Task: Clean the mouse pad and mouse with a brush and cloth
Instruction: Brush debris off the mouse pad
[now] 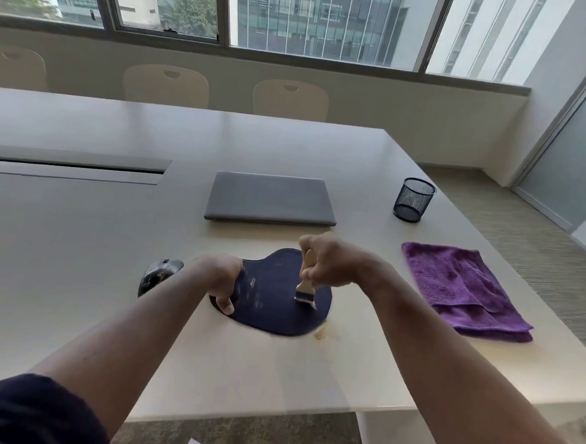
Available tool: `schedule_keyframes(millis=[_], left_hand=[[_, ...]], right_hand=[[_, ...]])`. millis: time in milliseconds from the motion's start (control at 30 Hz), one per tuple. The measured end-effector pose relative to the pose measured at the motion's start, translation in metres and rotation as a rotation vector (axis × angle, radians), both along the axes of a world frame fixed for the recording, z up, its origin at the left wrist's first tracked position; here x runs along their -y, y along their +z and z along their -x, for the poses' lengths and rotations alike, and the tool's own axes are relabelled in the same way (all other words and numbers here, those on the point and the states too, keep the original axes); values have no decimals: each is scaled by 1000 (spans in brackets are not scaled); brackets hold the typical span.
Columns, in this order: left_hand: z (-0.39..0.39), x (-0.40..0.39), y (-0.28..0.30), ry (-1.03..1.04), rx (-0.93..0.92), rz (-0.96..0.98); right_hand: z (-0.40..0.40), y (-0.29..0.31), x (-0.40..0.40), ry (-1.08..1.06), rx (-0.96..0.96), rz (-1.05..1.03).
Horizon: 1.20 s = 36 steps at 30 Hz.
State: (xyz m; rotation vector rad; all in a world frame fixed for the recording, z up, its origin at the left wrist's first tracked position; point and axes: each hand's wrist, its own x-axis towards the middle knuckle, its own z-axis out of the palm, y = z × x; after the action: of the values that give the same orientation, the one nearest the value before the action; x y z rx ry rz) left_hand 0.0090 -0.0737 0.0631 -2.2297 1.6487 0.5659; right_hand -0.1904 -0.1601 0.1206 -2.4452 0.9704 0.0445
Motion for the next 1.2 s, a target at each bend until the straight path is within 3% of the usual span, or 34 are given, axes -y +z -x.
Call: schedule_keyframes(millis=[133,233,300,367,433,533,600,733,833,900,1000,1067,1200], left_hand=[[0,-1,0,-4,12,-1],[0,-1,1,-9,12,-1],[0,-1,1,-12,14,-3],[0,-1,1,-10,18,-6],[0,-1,1,-7,22,-11],[0,0,1,-7,19,-15],[0,0,1,-6,17,-15],[0,-1,1,8,-8,-15],[0,-1,1,12,-13,-17],[0,-1,1,7,-18,-15],[0,0,1,-6,-2,-15],[0,0,1,-9,16,-16],[0,1,1,-18,28,-27]], right_hand=[[0,6,1,-8,43,-229],[-2,8,6,-65,100,5],[-2,4,6,-40,17,39],[-3,2,4,1,-42,-133],[-3,3,5,-16,22,-273],[-7,3,9,-84,141,-86],[-9,0,9,-68,83,33],[-7,1,9,-28,3,-203],[-6,8,16,-90,99,3],[-4,7,18,-113,50,135],[2,5,21,-51,-126,-27],[2,12,22,-45,-113,-145],[0,13,25,-96,-29,58]])
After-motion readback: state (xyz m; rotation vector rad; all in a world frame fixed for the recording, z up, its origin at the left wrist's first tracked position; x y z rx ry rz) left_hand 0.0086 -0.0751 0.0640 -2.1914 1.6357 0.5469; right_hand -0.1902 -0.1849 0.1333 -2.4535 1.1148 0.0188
